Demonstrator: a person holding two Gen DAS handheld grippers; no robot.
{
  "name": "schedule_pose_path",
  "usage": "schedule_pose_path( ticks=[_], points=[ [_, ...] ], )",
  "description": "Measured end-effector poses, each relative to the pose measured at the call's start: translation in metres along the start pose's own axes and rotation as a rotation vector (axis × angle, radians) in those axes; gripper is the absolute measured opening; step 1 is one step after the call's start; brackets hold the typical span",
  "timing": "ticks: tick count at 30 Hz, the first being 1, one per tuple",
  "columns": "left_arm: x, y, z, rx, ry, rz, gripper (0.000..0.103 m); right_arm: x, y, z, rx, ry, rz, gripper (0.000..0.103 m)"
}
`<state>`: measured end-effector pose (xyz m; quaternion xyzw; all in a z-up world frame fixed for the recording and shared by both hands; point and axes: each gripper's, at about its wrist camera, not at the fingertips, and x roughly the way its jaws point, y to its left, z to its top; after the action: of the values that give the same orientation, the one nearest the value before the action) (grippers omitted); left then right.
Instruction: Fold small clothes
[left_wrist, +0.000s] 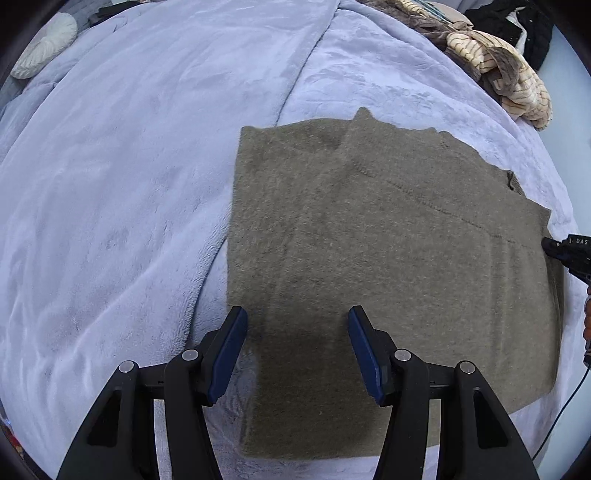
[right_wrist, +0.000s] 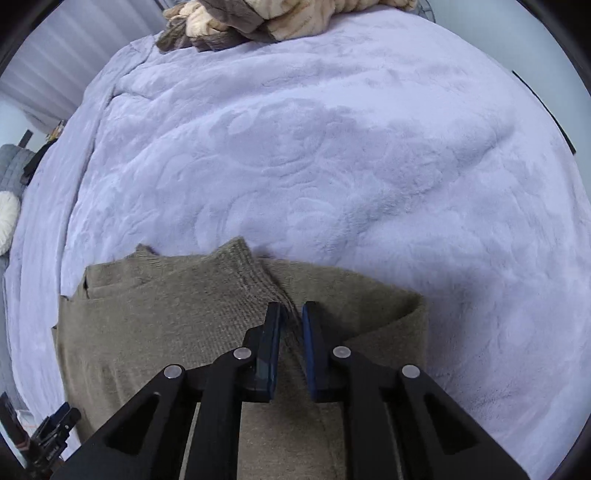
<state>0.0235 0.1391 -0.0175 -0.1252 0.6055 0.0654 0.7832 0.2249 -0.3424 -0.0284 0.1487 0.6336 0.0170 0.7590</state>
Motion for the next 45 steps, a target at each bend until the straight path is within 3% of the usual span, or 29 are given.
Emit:
schedule_pose_path(
  ticks=[1,4,7,9,14,16,17,18,21,25,27,30,31,32,35,41,43,45],
  points=[
    [0.002,0.006,-0.001,-0.020,0.012,0.012,0.058,0.002,-0.010,0.000,0.042,0.008,-0.014,0.008],
    [-0.005,0.017,-0.005,-0.051,0.012,0.003,0.058,-0.009,-0.030,-0.010,0.120,0.014,0.055,0.007],
    [-0.017,0.021,-0.012,-0.032,0.003,0.013,0.058,-0.031,-0.035,-0.033,0.069,0.031,0.110,0.020],
    [-0.022,0.023,-0.017,-0.024,0.008,0.020,0.058,-0.044,-0.041,-0.059,0.046,0.055,0.133,0.052],
    [-0.021,0.036,-0.029,-0.056,0.047,0.019,0.058,-0.058,-0.069,-0.127,0.128,0.152,0.242,0.053],
    [-0.019,0.040,-0.032,-0.069,0.061,0.013,0.058,-0.048,-0.077,-0.146,0.174,0.215,0.297,0.048],
    [-0.020,0.040,-0.034,-0.067,0.062,0.017,0.058,-0.045,-0.080,-0.155,0.187,0.238,0.310,0.016],
    [-0.022,0.041,-0.036,-0.061,0.061,0.022,0.058,-0.044,-0.080,-0.159,0.188,0.245,0.309,0.006],
    [-0.026,0.044,-0.041,-0.047,0.054,0.031,0.058,-0.052,-0.081,-0.168,0.196,0.209,0.250,0.005],
    [-0.030,0.051,-0.047,-0.058,0.056,0.061,0.058,-0.033,-0.095,-0.174,0.256,0.250,0.177,0.007],
    [-0.039,0.054,-0.050,-0.056,0.035,0.062,0.058,-0.038,-0.089,-0.172,0.253,0.237,0.167,0.013],
    [-0.056,0.056,-0.058,-0.041,0.022,-0.003,0.053,-0.056,-0.073,-0.171,0.179,0.197,0.099,0.017],
    [-0.061,0.052,-0.061,-0.018,0.019,-0.039,0.042,-0.064,-0.066,-0.171,0.146,0.172,0.067,0.017],
    [-0.063,0.046,-0.062,0.005,0.022,-0.059,0.037,-0.070,-0.061,-0.171,0.123,0.149,0.054,0.017],
    [-0.063,0.024,-0.069,0.077,0.032,-0.117,0.037,-0.082,-0.035,-0.170,0.051,0.103,0.088,0.017],
    [-0.005,0.023,-0.070,0.014,0.157,-0.080,0.037,-0.045,-0.009,-0.170,-0.022,0.178,0.081,0.017],
    [-0.004,0.030,-0.073,-0.020,0.154,-0.107,0.037,-0.028,-0.019,-0.176,-0.006,0.218,0.036,0.017],
    [-0.010,0.030,-0.075,-0.004,0.153,-0.103,0.037,-0.020,-0.032,-0.178,0.046,0.229,0.067,0.012]
  ],
)
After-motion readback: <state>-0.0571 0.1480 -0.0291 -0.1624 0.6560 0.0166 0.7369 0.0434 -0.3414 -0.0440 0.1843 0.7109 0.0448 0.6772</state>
